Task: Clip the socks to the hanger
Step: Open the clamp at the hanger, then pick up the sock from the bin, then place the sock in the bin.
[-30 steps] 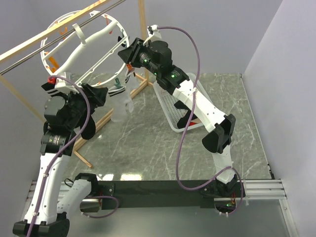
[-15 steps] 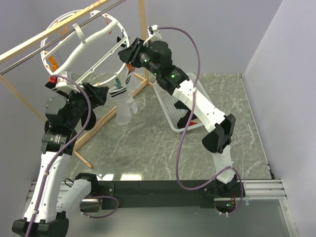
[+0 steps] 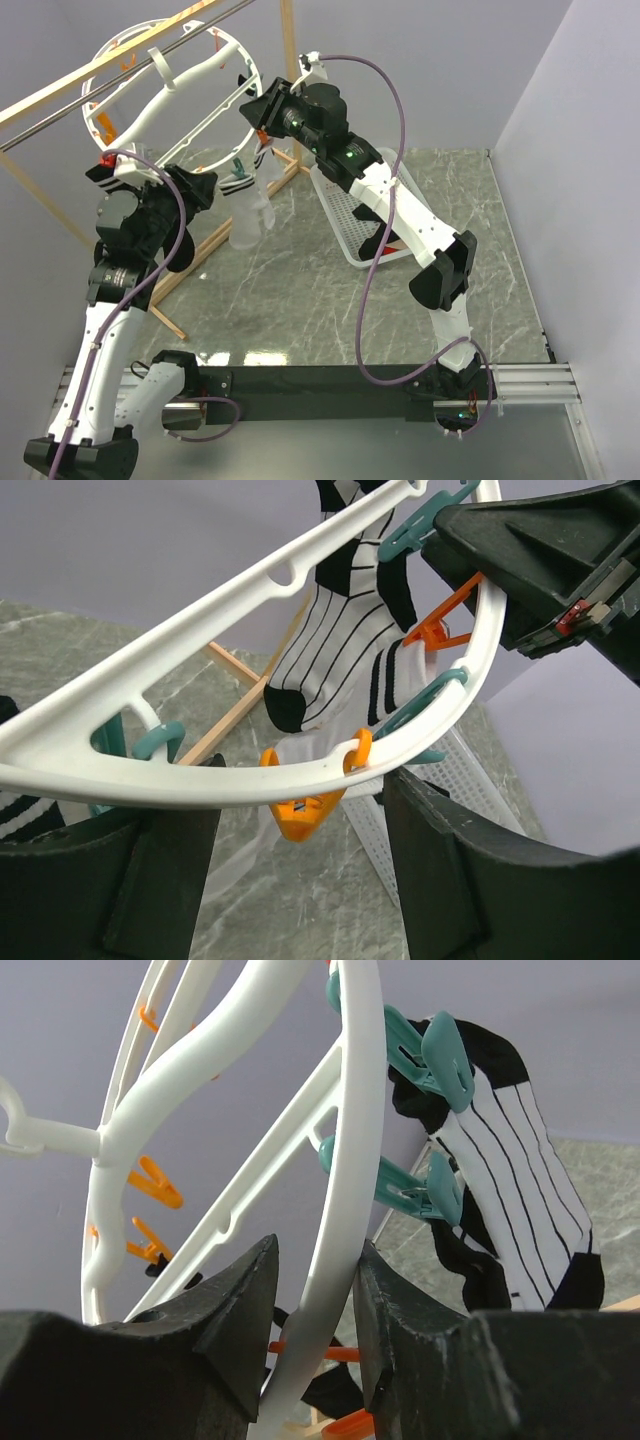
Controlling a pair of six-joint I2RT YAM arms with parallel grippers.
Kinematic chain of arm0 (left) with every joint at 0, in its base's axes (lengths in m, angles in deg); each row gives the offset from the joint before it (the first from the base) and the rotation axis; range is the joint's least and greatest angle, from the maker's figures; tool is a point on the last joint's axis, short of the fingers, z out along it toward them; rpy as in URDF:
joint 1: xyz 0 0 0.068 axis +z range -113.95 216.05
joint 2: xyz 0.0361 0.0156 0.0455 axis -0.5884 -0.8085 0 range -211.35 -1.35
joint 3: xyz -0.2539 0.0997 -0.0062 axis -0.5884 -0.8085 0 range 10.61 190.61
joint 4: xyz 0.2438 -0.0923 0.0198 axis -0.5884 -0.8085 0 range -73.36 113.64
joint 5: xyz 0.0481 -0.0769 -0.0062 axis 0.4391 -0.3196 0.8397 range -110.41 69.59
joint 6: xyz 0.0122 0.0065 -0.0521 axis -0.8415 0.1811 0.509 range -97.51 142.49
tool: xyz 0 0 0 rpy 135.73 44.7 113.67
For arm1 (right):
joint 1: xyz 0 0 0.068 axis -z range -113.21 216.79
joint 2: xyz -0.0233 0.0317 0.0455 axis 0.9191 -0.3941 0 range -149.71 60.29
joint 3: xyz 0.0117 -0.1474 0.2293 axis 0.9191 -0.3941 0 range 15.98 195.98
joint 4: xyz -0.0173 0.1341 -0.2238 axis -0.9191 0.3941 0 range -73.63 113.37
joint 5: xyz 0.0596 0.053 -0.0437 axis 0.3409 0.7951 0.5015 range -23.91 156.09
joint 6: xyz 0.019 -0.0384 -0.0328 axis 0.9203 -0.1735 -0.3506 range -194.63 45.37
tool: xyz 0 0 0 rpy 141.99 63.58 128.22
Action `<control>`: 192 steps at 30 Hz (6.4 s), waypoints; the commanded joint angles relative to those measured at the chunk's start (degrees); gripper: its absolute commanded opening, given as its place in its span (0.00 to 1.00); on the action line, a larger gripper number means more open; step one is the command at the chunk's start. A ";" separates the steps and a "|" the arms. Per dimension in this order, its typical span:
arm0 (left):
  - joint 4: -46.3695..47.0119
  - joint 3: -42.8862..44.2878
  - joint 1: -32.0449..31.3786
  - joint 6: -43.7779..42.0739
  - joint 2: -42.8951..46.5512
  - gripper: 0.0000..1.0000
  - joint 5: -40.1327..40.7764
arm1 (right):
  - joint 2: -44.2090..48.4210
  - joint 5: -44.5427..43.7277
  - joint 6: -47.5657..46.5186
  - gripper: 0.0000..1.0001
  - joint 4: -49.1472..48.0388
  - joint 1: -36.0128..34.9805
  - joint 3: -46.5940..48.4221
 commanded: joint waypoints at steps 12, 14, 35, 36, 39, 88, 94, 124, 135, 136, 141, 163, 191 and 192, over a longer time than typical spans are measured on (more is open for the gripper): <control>5.07 -0.18 -1.54 -1.72 -1.07 0.58 -0.66 | 1.93 -0.97 0.24 0.42 -2.48 -0.28 0.95; 4.89 -0.18 -1.63 -2.07 -1.07 0.56 -0.22 | 1.93 -1.06 0.16 0.42 -2.57 -0.19 0.86; 3.31 1.05 -3.65 0.91 -0.81 0.12 5.93 | 1.50 -0.97 1.21 0.41 -3.27 -0.37 1.12; 3.40 0.96 -3.74 1.18 -0.72 0.11 5.93 | 1.49 -1.06 1.21 0.41 -3.10 -0.28 1.21; 3.31 0.70 -3.91 1.88 -0.81 0.09 5.85 | 1.23 -0.97 0.95 0.42 -1.79 -0.28 2.00; 5.33 3.08 -6.11 -0.84 -1.95 0.12 5.93 | -0.69 -7.82 -9.25 0.59 13.87 27.23 -34.20; 4.19 3.69 -6.11 -0.67 -2.22 0.12 5.93 | -4.21 -8.62 -10.31 0.51 14.21 27.49 -31.49; 4.01 3.34 -6.11 -1.72 0.24 0.13 8.39 | -11.34 -10.20 -13.73 0.30 18.09 27.49 -28.23; 3.93 3.68 -6.11 -1.72 0.16 0.13 8.22 | -0.21 -7.92 -12.77 0.00 19.05 27.49 -28.93; 3.92 3.69 -6.20 -1.72 -0.02 0.12 8.04 | 1.56 -7.39 -12.68 0.00 18.79 27.49 -29.45; 4.98 3.16 -6.11 -1.98 0.51 0.12 6.73 | 12.19 -3.61 -12.59 0.00 19.22 27.32 -32.27; 5.07 1.05 -6.11 -3.39 4.46 0.12 5.14 | 26.55 -22.15 -24.18 0.00 39.62 13.43 -32.27; 5.59 0.35 -6.11 -2.95 4.81 0.12 5.49 | 16.86 -4.25 -21.73 0.33 28.21 0.77 -34.89; 5.59 0.43 -6.11 -3.13 4.90 0.12 5.58 | 17.75 -2.92 -23.38 0.38 27.32 0.77 -35.87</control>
